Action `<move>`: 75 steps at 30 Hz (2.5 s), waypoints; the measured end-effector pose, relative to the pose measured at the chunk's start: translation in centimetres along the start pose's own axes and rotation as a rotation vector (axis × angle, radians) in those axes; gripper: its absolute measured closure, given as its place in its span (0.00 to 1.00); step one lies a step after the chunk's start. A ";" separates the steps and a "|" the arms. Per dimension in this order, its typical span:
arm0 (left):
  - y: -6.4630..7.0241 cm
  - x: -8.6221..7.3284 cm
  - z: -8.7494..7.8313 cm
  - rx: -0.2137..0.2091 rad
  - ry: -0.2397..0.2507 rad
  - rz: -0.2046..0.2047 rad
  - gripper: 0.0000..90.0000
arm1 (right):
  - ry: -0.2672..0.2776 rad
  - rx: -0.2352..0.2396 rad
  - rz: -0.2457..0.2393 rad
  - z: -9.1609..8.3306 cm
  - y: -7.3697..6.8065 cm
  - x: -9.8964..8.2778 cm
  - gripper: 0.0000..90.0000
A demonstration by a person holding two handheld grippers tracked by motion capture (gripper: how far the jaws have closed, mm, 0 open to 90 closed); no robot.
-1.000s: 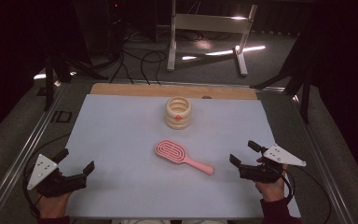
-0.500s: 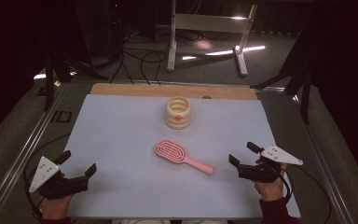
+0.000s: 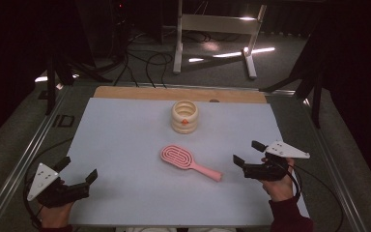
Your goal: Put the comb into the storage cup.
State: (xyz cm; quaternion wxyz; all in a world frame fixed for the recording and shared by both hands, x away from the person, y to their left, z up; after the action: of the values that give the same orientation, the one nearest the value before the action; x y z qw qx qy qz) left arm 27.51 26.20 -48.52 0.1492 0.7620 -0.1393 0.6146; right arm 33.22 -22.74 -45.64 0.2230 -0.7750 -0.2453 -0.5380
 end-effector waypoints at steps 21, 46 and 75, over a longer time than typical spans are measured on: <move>0.4 -0.3 0.3 -0.011 -0.012 0.005 0.00 | -0.292 0.105 -0.163 5.3 -2.1 0.2 0.10; 0.6 -0.7 0.6 -0.019 -0.026 0.000 0.00 | -0.524 0.156 -0.322 10.5 -4.1 -1.7 0.11; 0.9 -1.0 0.9 -0.030 -0.038 0.001 0.00 | -0.750 0.254 -0.389 14.3 -6.6 -6.4 0.15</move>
State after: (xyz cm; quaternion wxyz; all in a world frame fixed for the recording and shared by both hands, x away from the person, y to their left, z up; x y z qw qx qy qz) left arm 27.72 25.04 -49.64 0.1576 0.7712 -0.1518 0.5978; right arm 37.53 -9.74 -55.69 0.1068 -0.8225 -0.5148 -0.2168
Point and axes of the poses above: each handheld gripper's, and its own axes: z roughly forward along the jaws, x roughly out of its top, y roughly to its right, the point moved 8 cm from there along z, roughly forward along the jaws, and after that the axes turned 5 degrees about y, right-handed, at the moved point
